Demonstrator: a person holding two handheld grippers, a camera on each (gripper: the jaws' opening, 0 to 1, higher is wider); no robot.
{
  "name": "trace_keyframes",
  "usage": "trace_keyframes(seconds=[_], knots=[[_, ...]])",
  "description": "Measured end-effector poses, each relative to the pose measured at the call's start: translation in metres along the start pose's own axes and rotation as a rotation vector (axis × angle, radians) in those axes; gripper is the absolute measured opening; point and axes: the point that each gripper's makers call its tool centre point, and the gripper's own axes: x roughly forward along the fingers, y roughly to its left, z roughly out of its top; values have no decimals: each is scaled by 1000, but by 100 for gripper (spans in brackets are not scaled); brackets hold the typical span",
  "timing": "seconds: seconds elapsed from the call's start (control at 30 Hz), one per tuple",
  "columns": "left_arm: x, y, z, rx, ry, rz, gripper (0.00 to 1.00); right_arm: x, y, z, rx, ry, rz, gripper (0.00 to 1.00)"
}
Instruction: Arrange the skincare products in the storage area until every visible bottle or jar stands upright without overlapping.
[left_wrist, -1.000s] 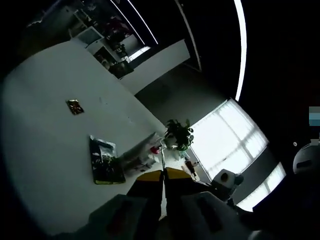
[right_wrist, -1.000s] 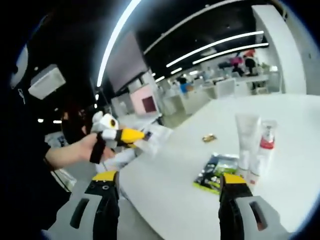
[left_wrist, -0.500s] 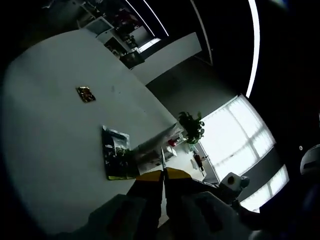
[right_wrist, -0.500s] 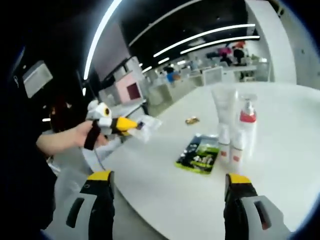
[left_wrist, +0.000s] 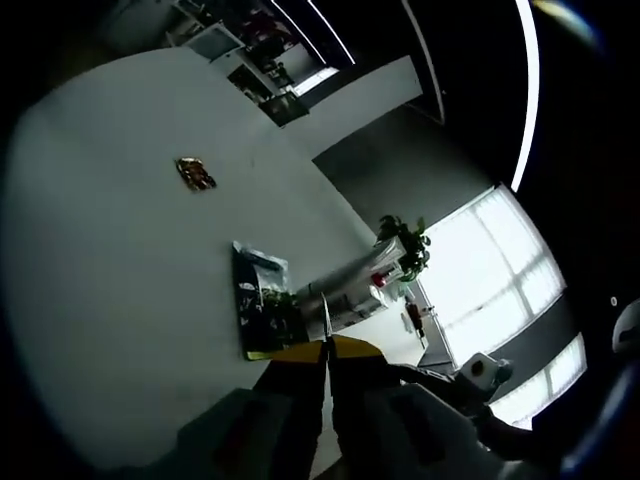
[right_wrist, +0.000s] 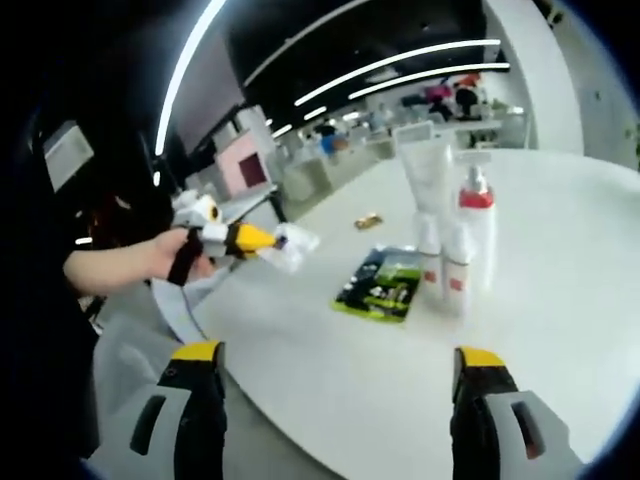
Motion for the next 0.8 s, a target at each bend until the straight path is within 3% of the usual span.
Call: trace_keyframes(seconds=[0.8], knots=[[20,55,-17,-35,58,125,0,0,-2,-1,27,-7,-8,97]])
